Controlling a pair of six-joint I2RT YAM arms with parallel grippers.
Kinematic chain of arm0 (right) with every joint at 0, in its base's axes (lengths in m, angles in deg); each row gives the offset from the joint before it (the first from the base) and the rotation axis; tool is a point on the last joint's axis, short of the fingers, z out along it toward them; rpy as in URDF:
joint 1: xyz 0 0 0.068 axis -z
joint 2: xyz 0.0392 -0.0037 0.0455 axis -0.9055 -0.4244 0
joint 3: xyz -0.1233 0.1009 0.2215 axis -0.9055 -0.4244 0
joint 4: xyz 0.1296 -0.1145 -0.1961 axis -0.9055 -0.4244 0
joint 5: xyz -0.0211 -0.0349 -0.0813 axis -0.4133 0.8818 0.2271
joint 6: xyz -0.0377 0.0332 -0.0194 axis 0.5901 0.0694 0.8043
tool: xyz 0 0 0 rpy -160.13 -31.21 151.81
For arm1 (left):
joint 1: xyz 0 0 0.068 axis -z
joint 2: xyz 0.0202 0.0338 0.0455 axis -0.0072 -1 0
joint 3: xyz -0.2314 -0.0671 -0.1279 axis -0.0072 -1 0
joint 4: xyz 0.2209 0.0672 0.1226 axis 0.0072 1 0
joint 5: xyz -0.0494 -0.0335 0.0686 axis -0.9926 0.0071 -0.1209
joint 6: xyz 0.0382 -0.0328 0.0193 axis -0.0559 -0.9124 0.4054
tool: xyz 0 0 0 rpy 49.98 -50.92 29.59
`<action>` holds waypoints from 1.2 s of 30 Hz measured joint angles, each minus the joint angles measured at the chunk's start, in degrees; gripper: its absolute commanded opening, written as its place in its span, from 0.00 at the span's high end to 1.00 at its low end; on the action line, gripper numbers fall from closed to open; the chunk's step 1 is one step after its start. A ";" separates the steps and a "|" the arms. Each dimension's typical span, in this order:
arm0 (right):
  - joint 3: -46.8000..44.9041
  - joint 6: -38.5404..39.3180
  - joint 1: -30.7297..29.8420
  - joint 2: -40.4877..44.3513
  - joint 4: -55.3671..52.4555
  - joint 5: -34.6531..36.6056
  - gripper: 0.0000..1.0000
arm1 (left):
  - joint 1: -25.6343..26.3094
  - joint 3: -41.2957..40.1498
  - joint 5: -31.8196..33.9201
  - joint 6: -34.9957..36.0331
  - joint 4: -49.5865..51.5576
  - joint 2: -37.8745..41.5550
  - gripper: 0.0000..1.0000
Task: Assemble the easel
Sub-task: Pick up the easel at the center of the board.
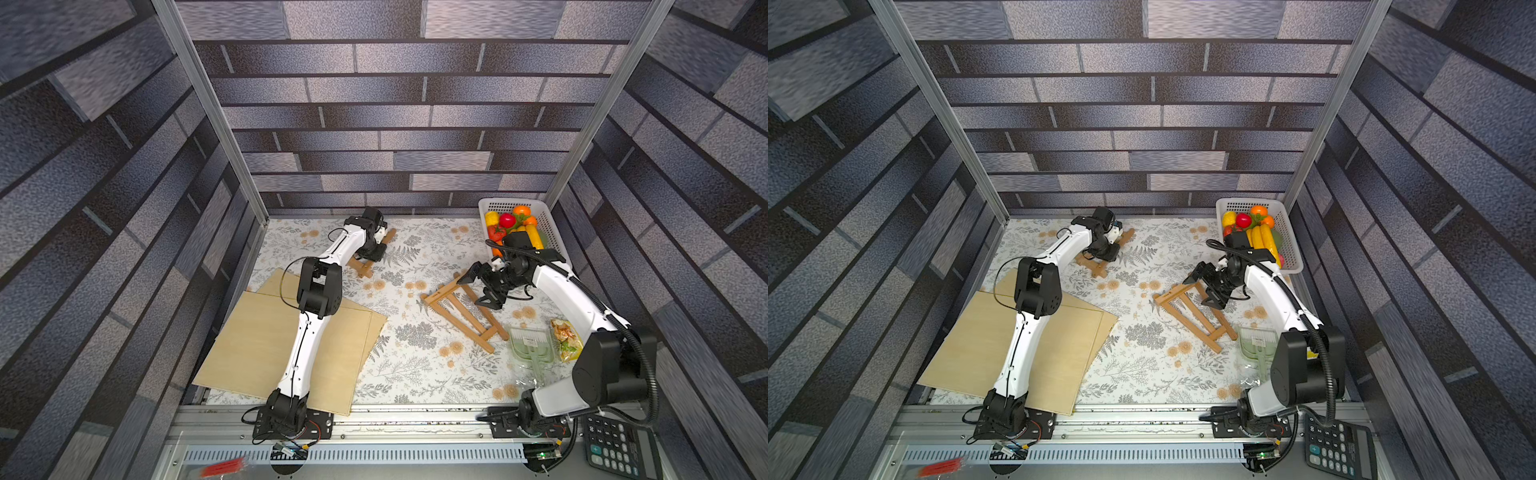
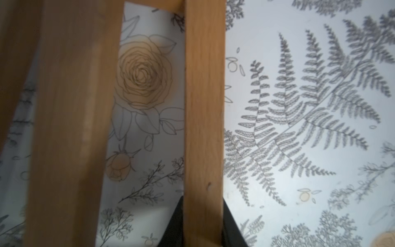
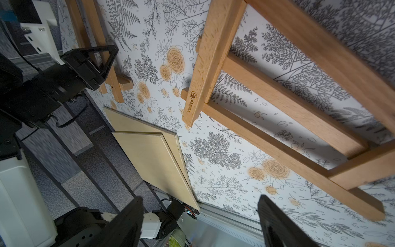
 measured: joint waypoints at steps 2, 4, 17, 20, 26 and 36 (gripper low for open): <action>0.00 -0.11 -0.55 0.70 0.74 0.22 0.15 | 0.13 -0.04 -2.19 -1.25 0.33 0.87 0.94; 0.02 -0.31 -1.01 2.05 2.03 0.24 0.16 | 0.28 -1.09 -6.14 -3.63 -0.31 2.99 0.96; 2.64 -4.02 -1.99 6.99 15.28 -1.84 0.12 | -8.28 -43.60 -38.62 -58.97 -68.11 37.03 0.96; 4.48 -4.61 -2.86 6.40 16.83 -2.36 0.12 | -9.77 -48.33 -41.03 -65.07 -74.40 39.87 0.96; 13.38 -4.55 -6.03 2.71 19.52 -3.63 0.04 | -6.84 -56.57 -47.41 -81.94 -91.41 42.49 0.96; 32.89 -0.59 -15.23 -8.26 15.08 -3.08 0.01 | -3.15 -58.29 -54.25 -84.50 -91.10 50.34 0.96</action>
